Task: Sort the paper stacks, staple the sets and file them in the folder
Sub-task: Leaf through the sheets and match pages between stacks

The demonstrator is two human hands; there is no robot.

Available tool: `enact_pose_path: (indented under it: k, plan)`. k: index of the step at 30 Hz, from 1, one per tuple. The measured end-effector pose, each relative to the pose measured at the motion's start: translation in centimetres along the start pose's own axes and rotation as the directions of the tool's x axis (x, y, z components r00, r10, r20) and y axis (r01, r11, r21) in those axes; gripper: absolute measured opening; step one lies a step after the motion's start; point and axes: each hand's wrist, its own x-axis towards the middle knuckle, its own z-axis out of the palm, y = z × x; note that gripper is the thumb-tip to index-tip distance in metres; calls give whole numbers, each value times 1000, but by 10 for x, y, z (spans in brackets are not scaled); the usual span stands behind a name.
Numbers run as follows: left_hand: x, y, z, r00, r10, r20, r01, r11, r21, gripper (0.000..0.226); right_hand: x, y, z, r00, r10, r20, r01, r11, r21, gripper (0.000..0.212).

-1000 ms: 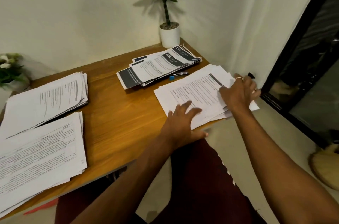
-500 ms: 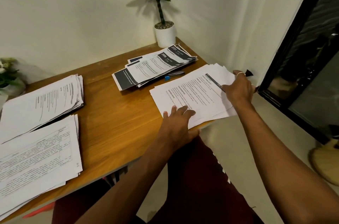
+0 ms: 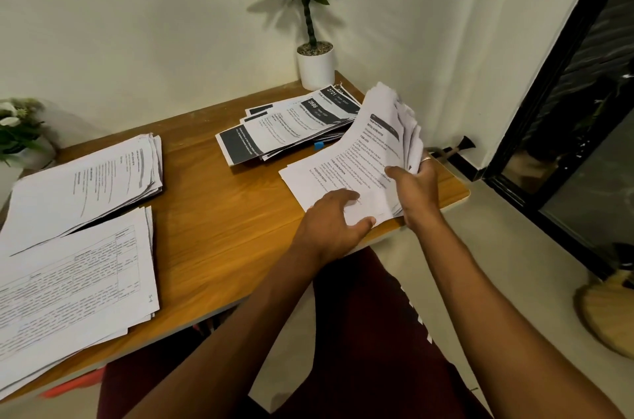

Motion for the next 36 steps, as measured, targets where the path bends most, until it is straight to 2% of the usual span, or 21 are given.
enact_pose_path:
  k: [2,4,7,8,10,12,13,14,15,16,17,18,20,22,24,26,28,29,32,36]
  plan:
    - [-1,-4,-7,1000,-5,-25,4,998,-57,52,1,-1,-1,998,-17,-53,17,1000,-10,32]
    - [-1,-11,-13,998,-4,-69,-10,980,-200,41,4,-9,-5,997,-48,-65,49,999,5,32]
    - [-4,-24,-26,969,-53,-242,-64,890,-452,23,10,-27,-12,997,-75,-23,77,995,70,32]
    - [-6,-29,-32,935,-68,-347,-109,878,-466,18,13,-33,-12,998,-68,8,67,993,101,33]
    - [-10,-39,-52,837,-65,-544,-178,907,-382,17,17,-41,-11,992,-45,121,24,984,174,38]
    - [-16,-49,-80,775,-116,-621,-117,940,-321,32,19,-46,-4,954,-20,299,-46,976,214,41]
    - [-22,-54,-96,793,-176,-583,-41,940,-340,39,17,-48,3,919,-7,393,-76,978,194,42]
    - [-26,-59,-112,841,-236,-487,36,922,-385,43,15,-50,10,875,10,483,-98,983,157,44]
    - [-31,-66,-128,901,-278,-332,92,873,-479,42,11,-53,20,827,36,562,-116,987,107,47]
    - [-35,-76,-139,947,-285,-148,141,785,-603,42,7,-54,32,772,64,632,-135,989,65,53]
    - [-41,-86,-149,964,-267,-4,186,681,-708,41,2,-54,46,715,89,694,-151,988,29,60]
    - [-48,-98,-154,968,-238,75,203,578,-791,42,-2,-52,62,677,113,727,-165,986,0,61]
    - [-58,-117,-154,967,-239,85,184,429,-884,51,-14,-51,94,653,137,745,-205,979,0,47]
    - [-64,-134,-148,943,-333,17,142,357,-923,51,-25,-46,122,627,151,764,-337,937,91,35]
    - [-69,-149,-145,875,-482,-43,105,276,-956,43,-32,-40,140,626,178,759,-469,864,184,36]
    - [-74,-163,-145,801,-596,-52,81,193,-978,39,-34,-31,149,623,229,748,-510,844,166,29]
    - [-78,-171,-145,748,-662,-51,93,181,-979,37,-37,-18,154,566,288,772,-499,865,43,24]
    - [-78,-172,-144,738,-674,-45,111,186,-976,37,-39,-13,156,556,302,774,-447,894,-28,25]
    - [-77,-171,-144,761,-648,-30,161,234,-959,37,-44,-4,166,560,261,787,-226,961,-157,44]
    - [-73,-173,-145,793,-580,-189,66,391,-918,29,-42,-4,171,534,190,824,-146,981,-131,47]
